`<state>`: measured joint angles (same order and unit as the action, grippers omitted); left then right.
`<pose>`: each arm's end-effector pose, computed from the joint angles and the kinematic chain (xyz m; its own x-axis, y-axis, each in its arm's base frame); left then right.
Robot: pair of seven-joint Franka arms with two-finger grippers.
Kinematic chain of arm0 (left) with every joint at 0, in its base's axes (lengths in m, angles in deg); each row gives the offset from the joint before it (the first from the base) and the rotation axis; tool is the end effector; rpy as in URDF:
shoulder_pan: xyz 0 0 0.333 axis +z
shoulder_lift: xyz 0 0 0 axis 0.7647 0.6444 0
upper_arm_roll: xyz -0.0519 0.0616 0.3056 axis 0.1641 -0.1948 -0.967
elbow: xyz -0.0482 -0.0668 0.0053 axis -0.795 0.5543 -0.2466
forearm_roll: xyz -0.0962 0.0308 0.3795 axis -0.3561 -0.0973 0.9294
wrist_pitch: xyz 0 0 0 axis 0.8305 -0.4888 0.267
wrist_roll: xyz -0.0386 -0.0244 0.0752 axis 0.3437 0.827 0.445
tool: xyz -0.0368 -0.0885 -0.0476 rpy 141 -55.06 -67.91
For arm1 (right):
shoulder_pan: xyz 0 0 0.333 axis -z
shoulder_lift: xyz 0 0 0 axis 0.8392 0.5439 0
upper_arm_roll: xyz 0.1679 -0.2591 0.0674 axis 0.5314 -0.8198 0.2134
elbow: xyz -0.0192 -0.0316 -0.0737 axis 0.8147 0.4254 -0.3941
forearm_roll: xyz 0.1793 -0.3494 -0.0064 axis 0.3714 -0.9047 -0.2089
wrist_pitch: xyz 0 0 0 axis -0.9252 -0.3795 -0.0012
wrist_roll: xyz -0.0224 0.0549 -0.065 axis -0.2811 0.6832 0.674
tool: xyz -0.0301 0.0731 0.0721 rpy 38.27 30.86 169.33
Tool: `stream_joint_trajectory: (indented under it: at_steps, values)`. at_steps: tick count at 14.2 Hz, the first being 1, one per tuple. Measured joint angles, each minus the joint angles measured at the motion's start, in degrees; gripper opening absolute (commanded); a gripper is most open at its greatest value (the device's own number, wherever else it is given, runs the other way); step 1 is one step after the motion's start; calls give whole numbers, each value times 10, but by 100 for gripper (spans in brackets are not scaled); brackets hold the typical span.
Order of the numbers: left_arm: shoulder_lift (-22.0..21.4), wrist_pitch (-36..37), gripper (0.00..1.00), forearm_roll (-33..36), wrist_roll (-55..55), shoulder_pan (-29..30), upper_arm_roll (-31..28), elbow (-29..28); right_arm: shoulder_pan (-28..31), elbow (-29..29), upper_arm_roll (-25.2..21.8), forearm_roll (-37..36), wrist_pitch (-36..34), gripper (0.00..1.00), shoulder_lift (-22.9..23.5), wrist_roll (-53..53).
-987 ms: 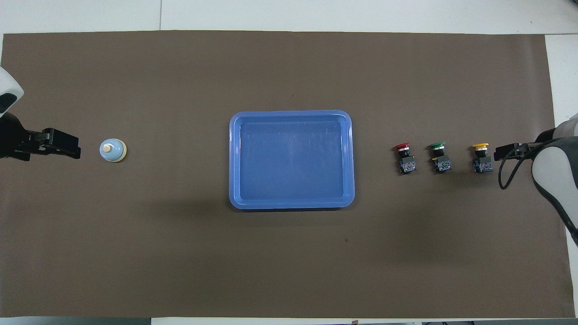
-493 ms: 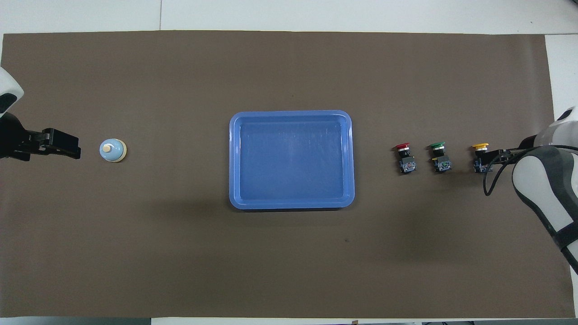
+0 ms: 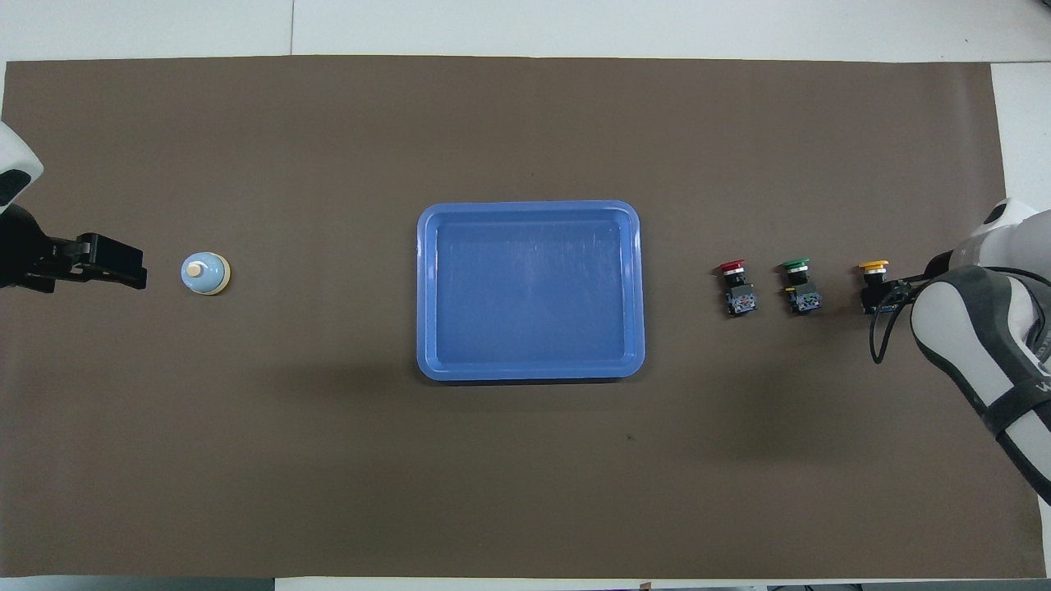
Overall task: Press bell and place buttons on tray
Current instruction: 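Grasp the yellow-capped button with the right gripper, then carry the yellow button into the blue tray and release it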
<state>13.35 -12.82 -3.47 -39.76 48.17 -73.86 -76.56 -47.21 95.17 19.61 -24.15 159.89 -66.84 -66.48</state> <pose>0.5427 -0.0300 0.5830 0.9960 -0.0349 -0.0824 -0.0366 -0.9991 -0.0194 0.5447 -0.1357 0.3176 0.9919 0.1148 -0.0548 0.1149 -0.9934 -0.0015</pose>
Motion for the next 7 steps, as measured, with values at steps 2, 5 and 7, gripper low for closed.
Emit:
stream_joint_trajectory:
  at_steps: [2,5,7]
  values:
    - [0,0,100,0,0,0,0,0,0,0,0,0,16,100,12,0]
    - [0,0,100,0,0,0,0,0,0,0,0,1,23,94,25,0]
    - [0,0,100,0,0,0,0,0,0,0,0,2,24,60,26,3]
